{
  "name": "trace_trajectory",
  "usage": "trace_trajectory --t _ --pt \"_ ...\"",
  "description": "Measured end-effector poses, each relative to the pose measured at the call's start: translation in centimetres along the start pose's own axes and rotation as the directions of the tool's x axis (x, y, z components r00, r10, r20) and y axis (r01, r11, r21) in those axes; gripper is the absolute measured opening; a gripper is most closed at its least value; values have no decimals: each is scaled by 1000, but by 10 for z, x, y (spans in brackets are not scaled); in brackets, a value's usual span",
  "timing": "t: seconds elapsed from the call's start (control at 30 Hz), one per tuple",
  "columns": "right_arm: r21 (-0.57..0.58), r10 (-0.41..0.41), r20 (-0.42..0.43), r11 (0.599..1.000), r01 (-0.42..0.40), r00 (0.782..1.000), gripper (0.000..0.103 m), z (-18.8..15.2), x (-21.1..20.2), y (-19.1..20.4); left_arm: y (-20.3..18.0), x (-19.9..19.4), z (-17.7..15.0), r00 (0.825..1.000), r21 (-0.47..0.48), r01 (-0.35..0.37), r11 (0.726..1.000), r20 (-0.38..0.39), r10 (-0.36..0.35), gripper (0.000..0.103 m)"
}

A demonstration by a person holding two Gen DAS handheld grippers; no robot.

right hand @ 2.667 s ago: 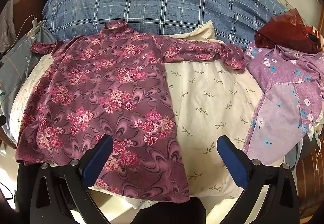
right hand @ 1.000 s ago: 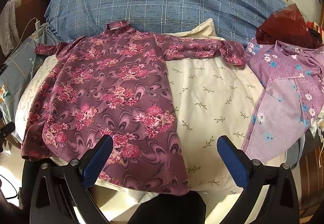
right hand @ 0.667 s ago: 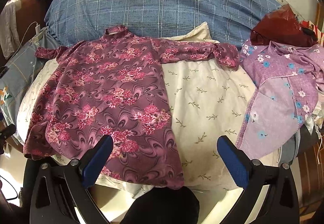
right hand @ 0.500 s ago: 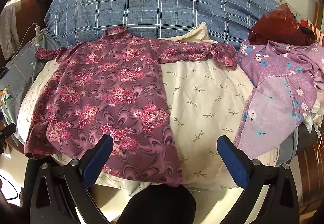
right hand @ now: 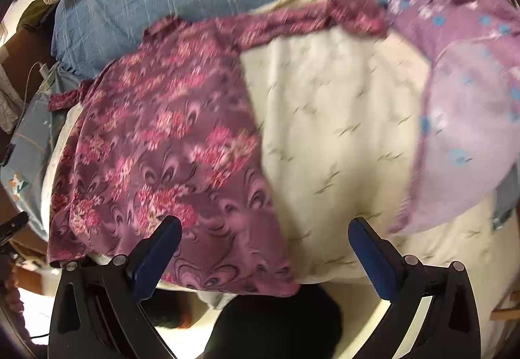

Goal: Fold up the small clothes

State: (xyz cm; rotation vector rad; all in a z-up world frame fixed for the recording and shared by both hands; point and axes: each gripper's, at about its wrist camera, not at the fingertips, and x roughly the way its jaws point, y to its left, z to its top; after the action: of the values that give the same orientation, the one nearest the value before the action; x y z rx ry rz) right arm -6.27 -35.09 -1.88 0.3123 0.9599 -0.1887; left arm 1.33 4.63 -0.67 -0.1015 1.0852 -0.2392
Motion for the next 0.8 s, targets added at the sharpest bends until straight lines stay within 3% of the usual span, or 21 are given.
trace_trajectory --t 0.1,0.2,0.27,0.3,0.33,0.4,0.47,0.5,0.53,0.57,0.6,0.67,0.8 --pt "-13 37 -70 999 -38 997 102 -4 18 6 -9 26 -2 993 -16 81 997 -89 -82 103" --pt "-17 88 -106 996 -90 991 84 -8 31 10 -18 51 -4 973 -54 142 988 -175 -149 103" --pt "-33 96 -105 994 -100 990 45 -10 32 13 -21 61 -3 957 -103 193 976 -201 -211 94" --pt "-54 61 -100 996 -66 993 34 -9 31 14 -22 63 -1 951 -123 212 970 -202 -233 73" --pt "-76 33 -94 996 -40 995 6 -7 29 14 -23 65 3 951 -133 208 969 -204 -232 46" --pt "-69 76 -87 994 -82 993 3 2 19 5 -24 64 10 961 -130 171 977 -195 -194 20" --pt "-38 122 10 992 -121 993 3 17 -17 -15 -20 59 16 961 -142 174 974 -189 -200 13" --pt "-32 130 35 991 -129 991 3 22 -27 -21 -17 55 20 969 -135 148 980 -179 -171 3" --pt "-22 121 70 993 -119 990 3 28 -40 -28 -14 50 23 979 -118 101 988 -165 -120 4" --pt "-17 92 84 996 -91 992 3 32 -44 -32 -10 47 25 978 -122 110 986 -161 -129 4" --pt "2 91 61 996 -91 994 3 33 -40 -40 -7 45 26 975 -134 123 983 -169 -145 4" --pt "41 106 -9 994 -106 994 3 26 -23 -46 -2 43 25 978 -123 69 990 -189 -92 4" --pt "-5 55 -118 998 -56 991 4 6 16 -35 6 35 19 978 -93 62 994 -192 -79 9"
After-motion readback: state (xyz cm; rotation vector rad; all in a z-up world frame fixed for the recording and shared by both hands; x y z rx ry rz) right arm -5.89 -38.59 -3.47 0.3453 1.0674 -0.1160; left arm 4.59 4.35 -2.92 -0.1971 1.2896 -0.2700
